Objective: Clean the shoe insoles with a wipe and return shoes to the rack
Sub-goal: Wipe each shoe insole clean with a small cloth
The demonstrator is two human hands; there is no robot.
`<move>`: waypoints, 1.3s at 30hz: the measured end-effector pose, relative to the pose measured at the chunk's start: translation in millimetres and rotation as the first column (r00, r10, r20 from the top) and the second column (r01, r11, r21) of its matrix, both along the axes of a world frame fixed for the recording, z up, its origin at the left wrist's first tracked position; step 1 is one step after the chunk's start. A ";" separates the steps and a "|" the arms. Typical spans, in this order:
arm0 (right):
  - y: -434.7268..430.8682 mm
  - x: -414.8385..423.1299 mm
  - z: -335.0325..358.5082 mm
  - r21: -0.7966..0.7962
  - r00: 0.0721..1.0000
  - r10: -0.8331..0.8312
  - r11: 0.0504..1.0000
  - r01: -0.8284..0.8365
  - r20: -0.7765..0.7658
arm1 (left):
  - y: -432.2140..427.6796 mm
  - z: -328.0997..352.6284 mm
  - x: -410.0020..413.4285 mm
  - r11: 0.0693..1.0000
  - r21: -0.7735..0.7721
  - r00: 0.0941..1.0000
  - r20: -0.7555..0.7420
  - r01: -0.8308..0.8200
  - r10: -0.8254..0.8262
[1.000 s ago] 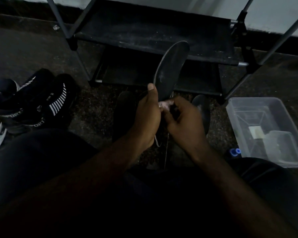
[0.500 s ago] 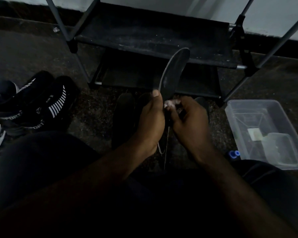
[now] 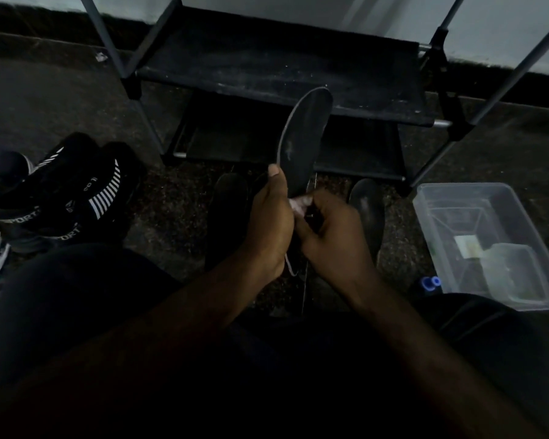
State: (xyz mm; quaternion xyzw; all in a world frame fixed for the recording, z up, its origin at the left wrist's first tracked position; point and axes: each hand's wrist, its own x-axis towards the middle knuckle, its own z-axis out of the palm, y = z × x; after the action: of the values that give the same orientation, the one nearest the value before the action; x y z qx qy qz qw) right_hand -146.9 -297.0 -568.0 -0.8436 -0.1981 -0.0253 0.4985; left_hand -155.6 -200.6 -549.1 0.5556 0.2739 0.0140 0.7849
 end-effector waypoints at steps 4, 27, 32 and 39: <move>2.0 -2.3 0.1 -0.021 0.998 0.052 0.998 -0.051 0.023 | 3.5 -1.1 1.3 1.000 0.007 1.000 0.018 -0.024 0.024; 4.9 -7.3 -1.2 -0.018 0.997 0.078 0.997 -0.078 -0.001 | 8.3 8.3 4.3 0.997 0.014 0.997 0.012 -0.075 0.075; -3.6 8.9 -3.4 -0.067 0.997 -0.067 0.995 0.069 0.039 | -3.2 2.6 -3.0 0.995 0.098 0.999 0.036 -0.001 -0.002; -2.1 6.0 0.3 0.015 0.998 -0.064 0.998 0.064 -0.006 | -1.6 -0.5 -0.1 0.993 0.106 0.999 0.015 0.043 -0.045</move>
State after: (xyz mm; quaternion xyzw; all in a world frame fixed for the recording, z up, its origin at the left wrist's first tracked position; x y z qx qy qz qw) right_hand -141.0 -299.1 -567.8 -0.8456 -0.1693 -0.0405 0.5046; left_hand -155.6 -202.2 -549.6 0.6021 0.2536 0.0159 0.7569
